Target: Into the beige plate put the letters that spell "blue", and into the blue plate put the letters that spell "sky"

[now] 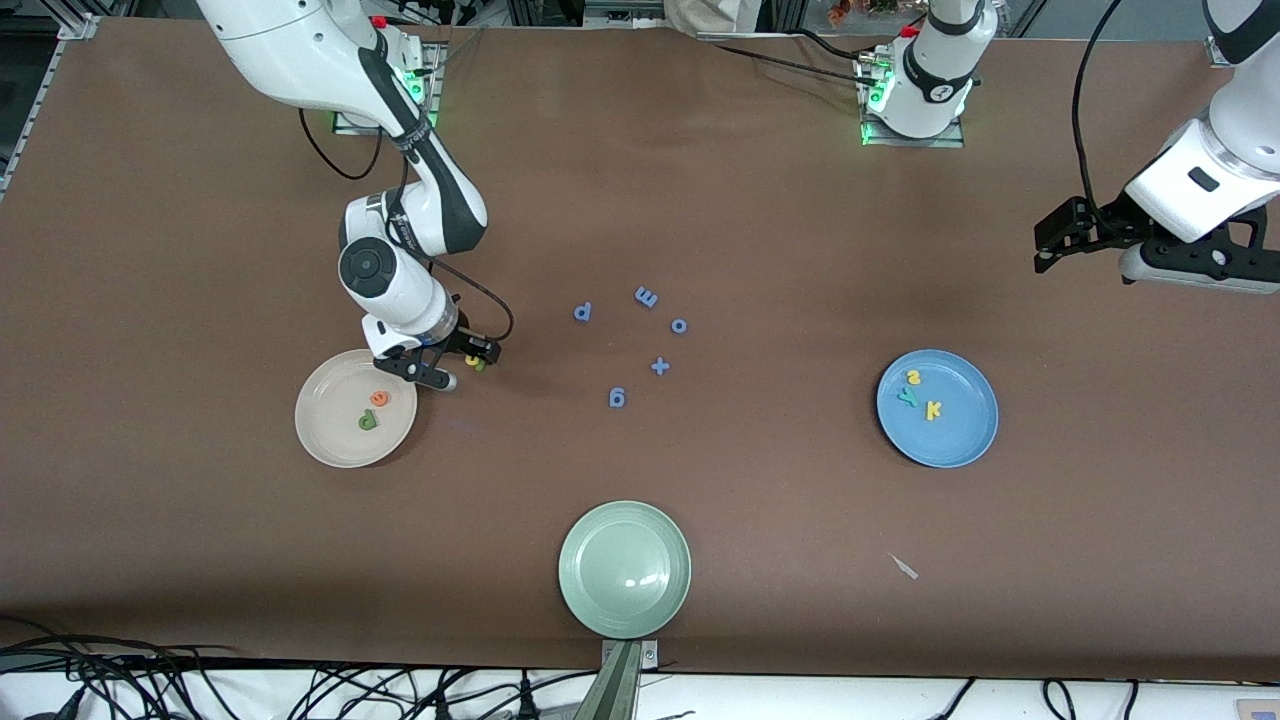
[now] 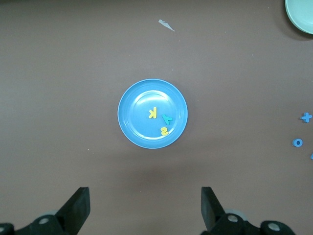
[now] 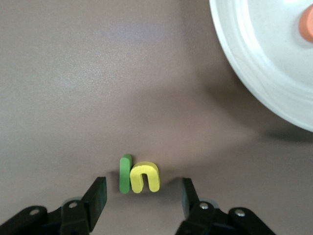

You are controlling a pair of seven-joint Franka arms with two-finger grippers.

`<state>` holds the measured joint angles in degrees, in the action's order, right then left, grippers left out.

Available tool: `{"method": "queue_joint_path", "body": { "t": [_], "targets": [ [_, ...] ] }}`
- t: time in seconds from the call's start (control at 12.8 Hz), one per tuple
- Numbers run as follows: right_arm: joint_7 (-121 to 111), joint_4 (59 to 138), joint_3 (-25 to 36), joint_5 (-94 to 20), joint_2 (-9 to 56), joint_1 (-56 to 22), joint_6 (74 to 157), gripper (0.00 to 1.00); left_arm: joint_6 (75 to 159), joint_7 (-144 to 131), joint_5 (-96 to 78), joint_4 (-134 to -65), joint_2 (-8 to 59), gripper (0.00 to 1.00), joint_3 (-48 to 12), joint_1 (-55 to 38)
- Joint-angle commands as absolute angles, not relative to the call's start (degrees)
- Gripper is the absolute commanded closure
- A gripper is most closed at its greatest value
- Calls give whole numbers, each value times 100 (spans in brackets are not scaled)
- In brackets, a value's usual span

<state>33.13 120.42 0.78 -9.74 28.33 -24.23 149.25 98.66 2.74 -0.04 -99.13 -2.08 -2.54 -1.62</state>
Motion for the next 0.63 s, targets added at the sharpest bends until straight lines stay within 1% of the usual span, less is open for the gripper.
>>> {"method": "queue_joint_path", "body": {
  "t": [0.0,0.16,0.47,0.55],
  "targets": [
    [3331,12093,53,-1037,2839,-2417,15012,30,9721,343,105,-9800,-211,0,-281,-184],
    [3331,12111,53,-1037,2839,-2443,15038,34,9721,343,114,-9800,-211,0,-290,-211],
    [3331,12111,53,-1037,2856,-2452,15073,35,9721,334,105,-9800,-211,0,-290,-237],
    [3322,12094,53,-1037,2856,-2452,15073,37,9721,325,105,-9800,-211,0,-290,-237]
  ]
}}
